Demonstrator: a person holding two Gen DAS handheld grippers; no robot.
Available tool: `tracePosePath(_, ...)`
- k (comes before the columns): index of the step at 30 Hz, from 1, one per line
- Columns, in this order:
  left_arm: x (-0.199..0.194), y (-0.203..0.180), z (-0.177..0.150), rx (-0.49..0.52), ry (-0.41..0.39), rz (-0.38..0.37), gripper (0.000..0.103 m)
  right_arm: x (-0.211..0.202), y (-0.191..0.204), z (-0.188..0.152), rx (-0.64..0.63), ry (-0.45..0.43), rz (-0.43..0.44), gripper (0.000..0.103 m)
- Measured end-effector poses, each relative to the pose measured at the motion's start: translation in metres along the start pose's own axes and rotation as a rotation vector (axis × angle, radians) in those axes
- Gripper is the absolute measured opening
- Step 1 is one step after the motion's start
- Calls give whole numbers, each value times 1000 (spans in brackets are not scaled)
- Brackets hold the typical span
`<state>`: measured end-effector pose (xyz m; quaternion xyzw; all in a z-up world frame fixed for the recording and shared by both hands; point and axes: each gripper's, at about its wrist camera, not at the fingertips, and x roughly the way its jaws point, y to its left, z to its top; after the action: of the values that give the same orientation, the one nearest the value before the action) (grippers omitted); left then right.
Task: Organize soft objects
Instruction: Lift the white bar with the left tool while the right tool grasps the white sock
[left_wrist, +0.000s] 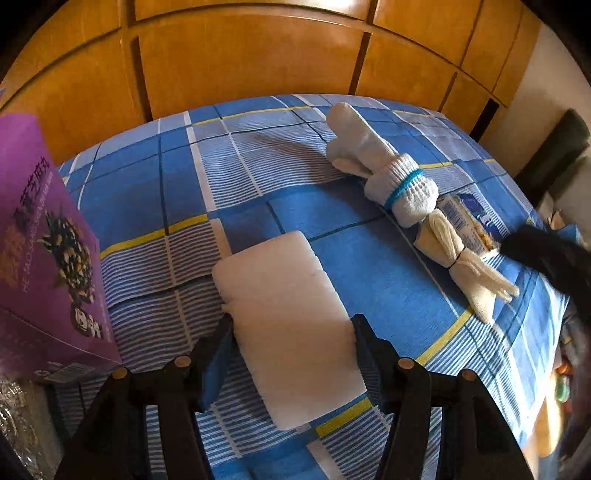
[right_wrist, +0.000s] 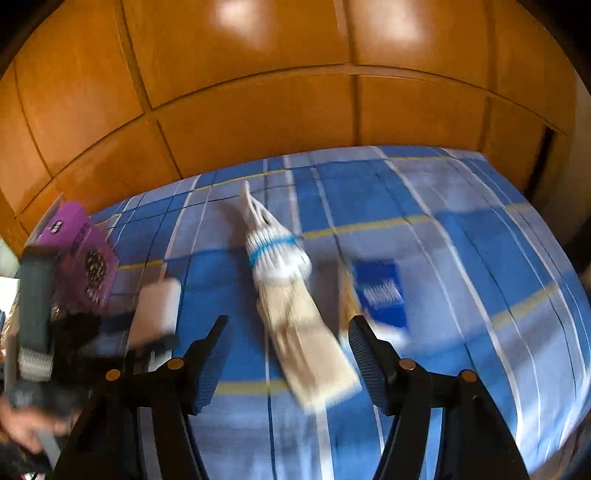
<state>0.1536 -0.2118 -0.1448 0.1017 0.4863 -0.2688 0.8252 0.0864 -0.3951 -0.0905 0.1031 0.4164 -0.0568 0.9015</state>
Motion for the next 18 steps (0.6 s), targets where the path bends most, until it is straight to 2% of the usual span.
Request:
tracePosePath(3, 1, 0, -1, 9, -12, 4, 62, 30, 9, 26, -48, 35, 24, 65)
tracePosePath(7, 2, 2, -2, 3, -23, -4, 62, 79, 22, 50, -129, 119, -16, 65)
tracePosePath(8, 2, 2, -3, 6, -25, -3, 62, 88, 24, 51, -143, 141, -21, 53)
tracePosePath(9, 2, 1, -3, 9, -28, -2, 62, 93, 26, 50, -158, 157, -26, 46)
tracePosePath(10, 2, 1, -3, 11, -30, -1, 62, 99, 28, 51, -172, 172, -15, 45)
tracePosePath(13, 2, 2, -3, 4, -32, -7, 62, 91, 30, 54, -185, 164, -26, 37)
tracePosePath(18, 2, 2, 1, -11, -14, -7, 62, 38, 32, 57, -138, 52, 31, 37)
